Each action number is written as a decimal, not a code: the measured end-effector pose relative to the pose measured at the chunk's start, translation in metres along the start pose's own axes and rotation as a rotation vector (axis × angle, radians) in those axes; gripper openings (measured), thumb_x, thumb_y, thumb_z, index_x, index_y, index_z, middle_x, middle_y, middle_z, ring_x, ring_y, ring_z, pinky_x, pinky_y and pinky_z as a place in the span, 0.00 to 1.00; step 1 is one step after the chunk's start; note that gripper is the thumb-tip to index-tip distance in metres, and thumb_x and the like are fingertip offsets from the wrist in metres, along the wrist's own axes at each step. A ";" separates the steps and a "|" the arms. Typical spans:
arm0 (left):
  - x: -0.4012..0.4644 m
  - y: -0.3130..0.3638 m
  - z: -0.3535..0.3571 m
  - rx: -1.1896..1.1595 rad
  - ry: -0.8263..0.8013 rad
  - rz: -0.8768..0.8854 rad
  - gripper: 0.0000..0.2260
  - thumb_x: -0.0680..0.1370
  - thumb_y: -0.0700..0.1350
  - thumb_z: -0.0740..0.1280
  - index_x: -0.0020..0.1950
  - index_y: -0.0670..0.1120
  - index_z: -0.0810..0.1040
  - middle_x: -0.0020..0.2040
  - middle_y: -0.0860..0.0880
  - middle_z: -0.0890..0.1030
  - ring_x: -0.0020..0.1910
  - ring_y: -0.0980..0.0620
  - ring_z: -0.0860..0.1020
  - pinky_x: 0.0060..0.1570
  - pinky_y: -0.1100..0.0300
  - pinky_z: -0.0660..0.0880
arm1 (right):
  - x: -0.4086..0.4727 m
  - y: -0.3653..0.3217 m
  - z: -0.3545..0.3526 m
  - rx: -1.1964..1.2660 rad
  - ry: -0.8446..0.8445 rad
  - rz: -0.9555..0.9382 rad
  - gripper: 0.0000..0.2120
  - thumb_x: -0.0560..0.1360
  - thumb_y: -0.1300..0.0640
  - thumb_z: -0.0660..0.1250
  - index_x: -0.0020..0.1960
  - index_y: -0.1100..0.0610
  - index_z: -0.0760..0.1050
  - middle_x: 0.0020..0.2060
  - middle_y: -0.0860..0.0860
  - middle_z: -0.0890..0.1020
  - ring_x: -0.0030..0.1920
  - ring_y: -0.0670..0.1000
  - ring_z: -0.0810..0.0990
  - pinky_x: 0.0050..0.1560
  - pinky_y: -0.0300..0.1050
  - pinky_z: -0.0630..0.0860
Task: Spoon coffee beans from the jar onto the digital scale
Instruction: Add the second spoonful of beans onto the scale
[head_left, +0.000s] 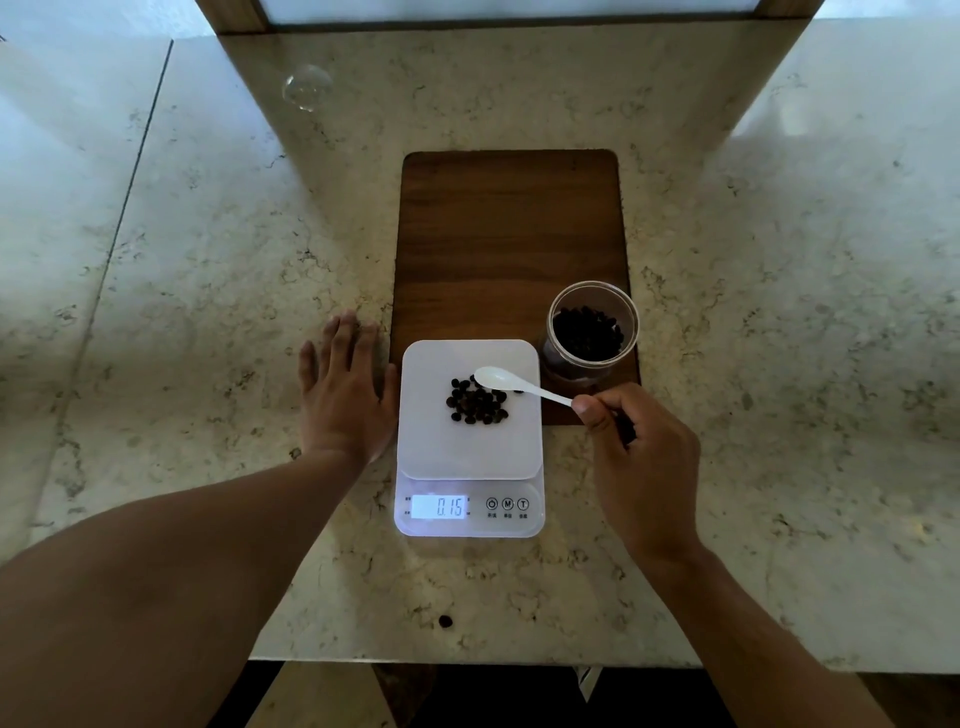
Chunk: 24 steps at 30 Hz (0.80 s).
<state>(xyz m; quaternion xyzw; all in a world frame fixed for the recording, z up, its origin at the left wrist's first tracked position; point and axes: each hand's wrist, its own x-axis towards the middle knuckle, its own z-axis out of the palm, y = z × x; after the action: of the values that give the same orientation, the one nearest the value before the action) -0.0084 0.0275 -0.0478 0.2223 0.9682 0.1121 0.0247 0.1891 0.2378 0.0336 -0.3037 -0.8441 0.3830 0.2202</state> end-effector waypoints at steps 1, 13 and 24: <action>0.000 0.000 0.000 0.004 0.001 0.003 0.27 0.80 0.57 0.50 0.77 0.46 0.61 0.80 0.44 0.57 0.80 0.48 0.49 0.76 0.45 0.44 | -0.003 0.003 0.000 0.023 0.012 0.051 0.11 0.78 0.50 0.68 0.39 0.54 0.77 0.26 0.45 0.74 0.27 0.47 0.71 0.27 0.34 0.62; 0.001 -0.002 0.002 0.014 0.002 -0.003 0.29 0.79 0.57 0.48 0.77 0.45 0.63 0.79 0.43 0.59 0.79 0.46 0.51 0.76 0.45 0.44 | -0.038 0.041 -0.012 0.066 0.113 0.486 0.11 0.78 0.50 0.68 0.37 0.49 0.81 0.26 0.51 0.77 0.26 0.49 0.71 0.28 0.44 0.67; 0.001 0.000 0.000 0.005 0.004 0.000 0.29 0.79 0.58 0.49 0.77 0.45 0.62 0.80 0.43 0.58 0.80 0.47 0.50 0.76 0.45 0.44 | -0.048 0.047 -0.019 -0.320 0.005 0.233 0.07 0.73 0.51 0.73 0.41 0.53 0.85 0.34 0.48 0.80 0.31 0.46 0.75 0.32 0.33 0.65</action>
<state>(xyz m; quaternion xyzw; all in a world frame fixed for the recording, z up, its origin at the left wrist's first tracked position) -0.0091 0.0281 -0.0482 0.2222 0.9685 0.1102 0.0223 0.2511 0.2395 0.0016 -0.4315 -0.8528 0.2662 0.1253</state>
